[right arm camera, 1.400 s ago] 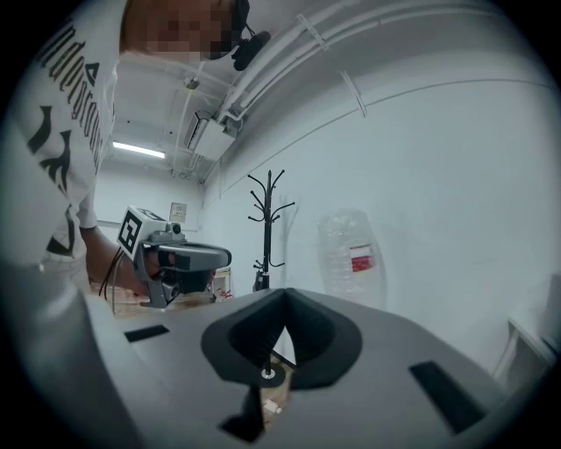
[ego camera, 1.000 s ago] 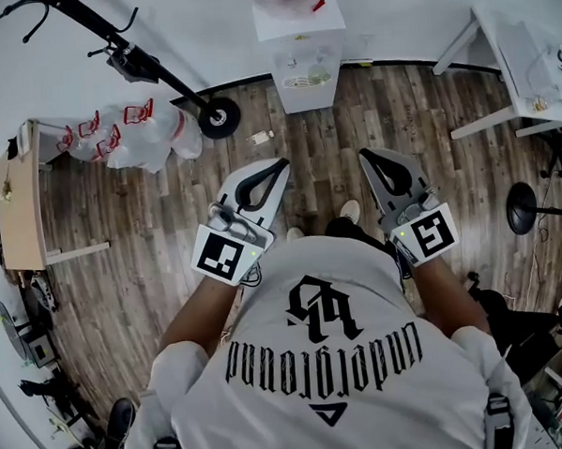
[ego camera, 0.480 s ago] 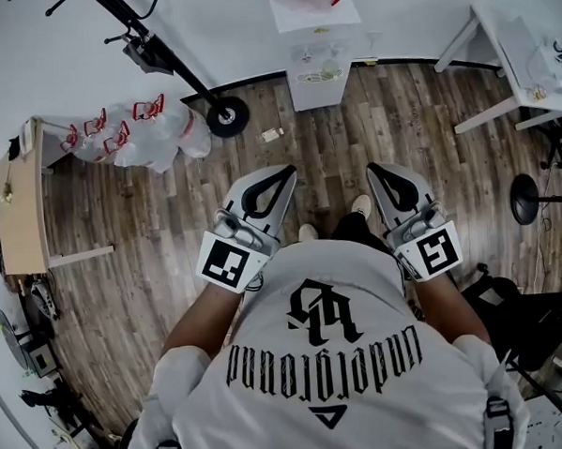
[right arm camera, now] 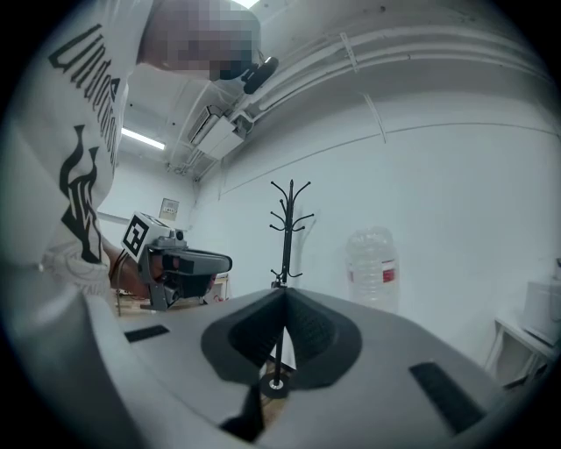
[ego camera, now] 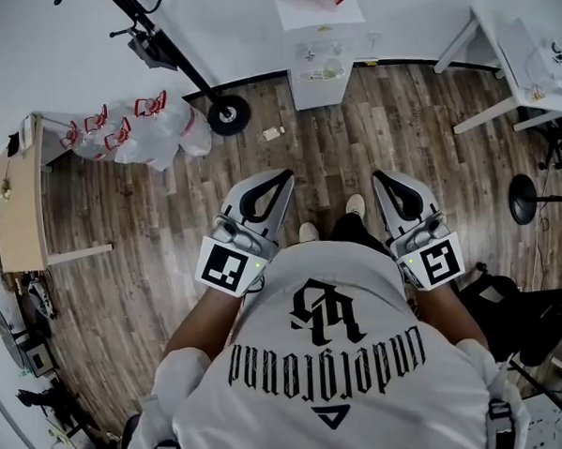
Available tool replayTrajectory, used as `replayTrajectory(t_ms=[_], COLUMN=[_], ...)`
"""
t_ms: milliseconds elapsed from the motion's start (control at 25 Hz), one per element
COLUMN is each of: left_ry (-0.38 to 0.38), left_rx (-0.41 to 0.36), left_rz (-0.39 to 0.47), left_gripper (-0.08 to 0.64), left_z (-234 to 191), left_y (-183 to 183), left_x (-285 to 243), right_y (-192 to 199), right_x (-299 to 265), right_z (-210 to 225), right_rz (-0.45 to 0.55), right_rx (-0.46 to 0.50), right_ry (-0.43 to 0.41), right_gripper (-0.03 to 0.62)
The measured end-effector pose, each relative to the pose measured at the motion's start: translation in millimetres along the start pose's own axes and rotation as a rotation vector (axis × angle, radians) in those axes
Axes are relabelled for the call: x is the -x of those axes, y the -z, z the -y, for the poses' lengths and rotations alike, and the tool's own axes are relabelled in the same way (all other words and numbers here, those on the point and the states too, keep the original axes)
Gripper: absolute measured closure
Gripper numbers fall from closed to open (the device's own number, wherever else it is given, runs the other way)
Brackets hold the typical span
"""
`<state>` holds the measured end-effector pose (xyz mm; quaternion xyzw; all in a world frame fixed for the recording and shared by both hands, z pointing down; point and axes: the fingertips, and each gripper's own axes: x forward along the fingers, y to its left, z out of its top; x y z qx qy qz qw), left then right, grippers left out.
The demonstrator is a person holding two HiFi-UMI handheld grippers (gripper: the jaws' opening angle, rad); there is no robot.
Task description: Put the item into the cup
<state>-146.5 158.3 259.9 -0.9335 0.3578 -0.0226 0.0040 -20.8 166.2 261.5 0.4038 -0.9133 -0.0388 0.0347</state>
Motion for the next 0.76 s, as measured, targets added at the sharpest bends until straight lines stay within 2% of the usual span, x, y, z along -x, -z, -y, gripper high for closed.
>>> replayTrajectory(t_ms=[760], left_ry=[0.008], left_rx=[0.013], left_rz=[0.032], left_gripper=[0.552], left_z=[12], left_y=[-8], left_x=[1], right_y=[-7], right_x=[11], right_z=[-1], right_rz=[0.023], right_rx=[-0.006], right_ry=[0.04], right_gripper=[0.586])
